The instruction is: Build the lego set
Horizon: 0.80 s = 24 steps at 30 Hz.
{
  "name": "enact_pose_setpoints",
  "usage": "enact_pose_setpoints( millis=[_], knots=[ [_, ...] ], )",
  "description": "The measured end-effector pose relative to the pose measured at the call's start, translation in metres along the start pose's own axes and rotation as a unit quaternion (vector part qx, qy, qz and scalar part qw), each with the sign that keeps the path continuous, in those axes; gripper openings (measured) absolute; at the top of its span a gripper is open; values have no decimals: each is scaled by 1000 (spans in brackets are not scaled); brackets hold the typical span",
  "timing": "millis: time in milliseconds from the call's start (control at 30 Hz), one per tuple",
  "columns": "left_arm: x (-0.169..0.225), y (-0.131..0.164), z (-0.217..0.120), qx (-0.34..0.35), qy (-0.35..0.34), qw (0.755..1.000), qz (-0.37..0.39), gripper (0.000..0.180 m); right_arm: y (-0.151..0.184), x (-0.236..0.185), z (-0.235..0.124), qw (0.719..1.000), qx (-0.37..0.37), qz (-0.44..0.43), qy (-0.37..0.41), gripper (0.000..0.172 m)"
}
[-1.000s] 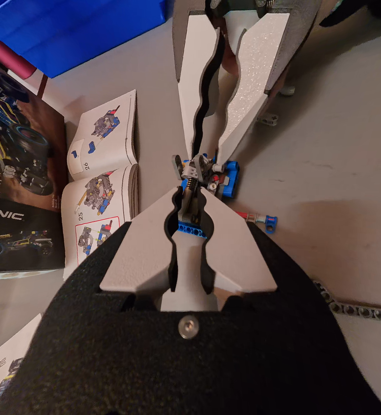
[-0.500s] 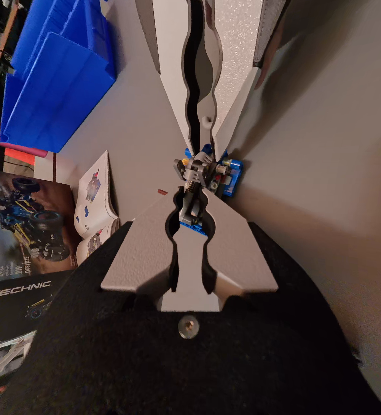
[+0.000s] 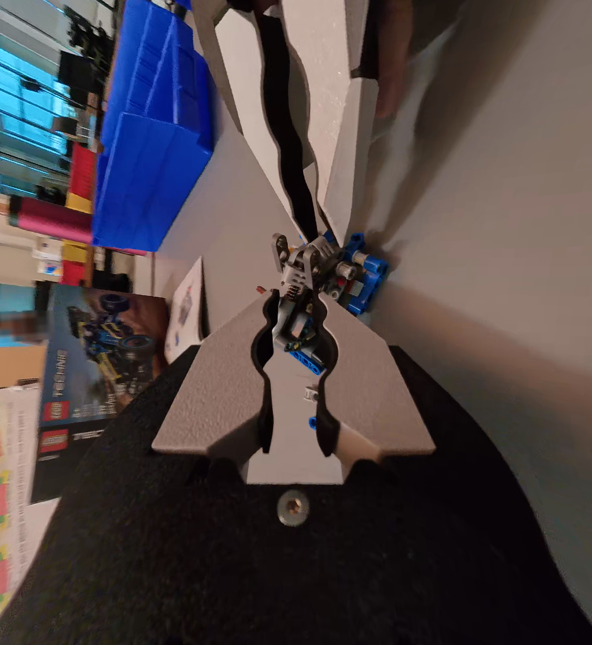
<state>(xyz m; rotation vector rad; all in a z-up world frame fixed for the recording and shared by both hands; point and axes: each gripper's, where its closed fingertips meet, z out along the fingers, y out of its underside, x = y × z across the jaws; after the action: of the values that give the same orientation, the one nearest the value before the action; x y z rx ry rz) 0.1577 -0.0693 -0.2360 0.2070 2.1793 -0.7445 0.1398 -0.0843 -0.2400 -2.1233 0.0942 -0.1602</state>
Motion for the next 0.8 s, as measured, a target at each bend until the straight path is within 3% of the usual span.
enact_pose_setpoints(
  millis=[33,300,433,700,800],
  knots=[
    [-1,0,1,-5,-17,1000,20,16,1,1,-1,1000,-2,0,-2,13],
    [-18,-6,-9,-15,-114,988,106,24,-4,11,-16,999,-35,-40,-11,11],
    [-14,-6,-9,-28,-109,982,151,27,-32,25,-13,999,15,-40,-4,16],
    [-24,1,-1,-55,-86,980,173,28,-27,34,-6,999,26,-41,15,14],
    [-23,1,1,-47,-51,986,149,29,-27,33,-5,998,46,-36,7,8]
  ],
)
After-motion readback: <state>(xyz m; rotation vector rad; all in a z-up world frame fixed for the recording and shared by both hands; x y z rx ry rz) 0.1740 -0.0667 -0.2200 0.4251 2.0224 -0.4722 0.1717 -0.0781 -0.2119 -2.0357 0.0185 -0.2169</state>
